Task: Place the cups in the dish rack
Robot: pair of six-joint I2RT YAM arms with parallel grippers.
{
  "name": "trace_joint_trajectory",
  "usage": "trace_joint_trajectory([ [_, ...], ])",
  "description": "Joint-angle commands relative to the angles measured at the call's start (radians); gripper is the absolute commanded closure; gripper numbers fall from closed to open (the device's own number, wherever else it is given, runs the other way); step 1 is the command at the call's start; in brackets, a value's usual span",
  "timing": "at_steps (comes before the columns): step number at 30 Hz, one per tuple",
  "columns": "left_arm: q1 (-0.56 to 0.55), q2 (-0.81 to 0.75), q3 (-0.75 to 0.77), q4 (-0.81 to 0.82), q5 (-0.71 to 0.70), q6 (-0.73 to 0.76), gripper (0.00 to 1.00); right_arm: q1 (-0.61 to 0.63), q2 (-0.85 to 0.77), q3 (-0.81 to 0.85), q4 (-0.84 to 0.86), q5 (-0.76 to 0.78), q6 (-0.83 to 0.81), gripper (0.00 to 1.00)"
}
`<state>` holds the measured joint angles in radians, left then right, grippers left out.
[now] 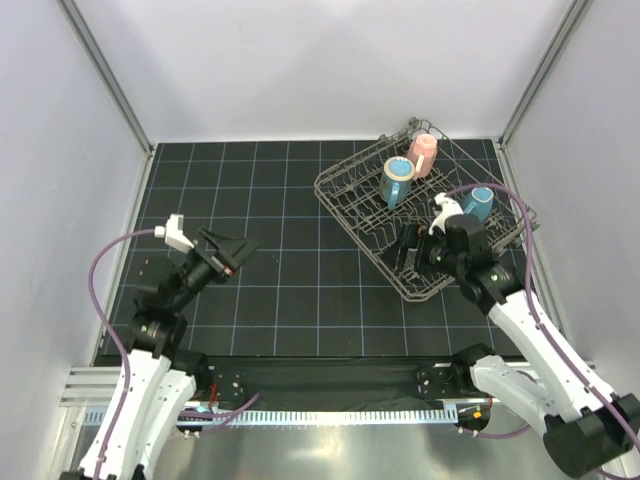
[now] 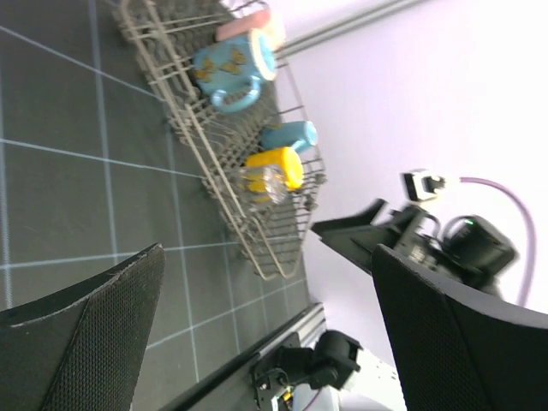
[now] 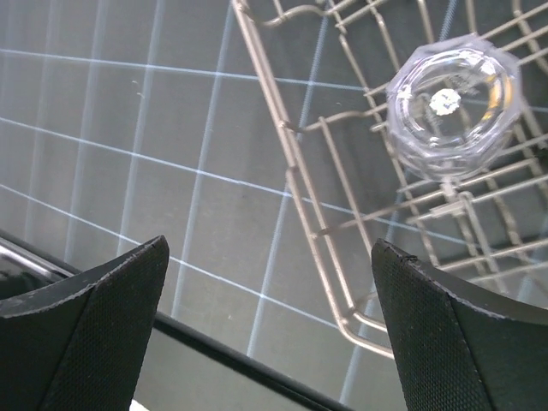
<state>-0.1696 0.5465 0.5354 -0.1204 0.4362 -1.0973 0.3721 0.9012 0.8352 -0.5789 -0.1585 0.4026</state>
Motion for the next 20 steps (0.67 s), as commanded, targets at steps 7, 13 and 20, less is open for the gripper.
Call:
trace_joint_trajectory([
  [7, 0.004, -0.215, -0.129, 0.028, 0.059, -0.118, 0.0, 0.004, -0.165, -0.144, 0.214, 0.042, 0.045, 0.0],
  [13, 0.004, -0.223, -0.137, 0.031, 0.072, -0.142, 0.0, 0.004, -0.056, -0.091, 0.047, 0.117, 0.058, 0.0],
  [20, 0.004, -0.333, -0.193, 0.03, 0.09, -0.219, 0.0, 0.004, -0.16, -0.176, 0.131, -0.007, 0.057, 0.0],
])
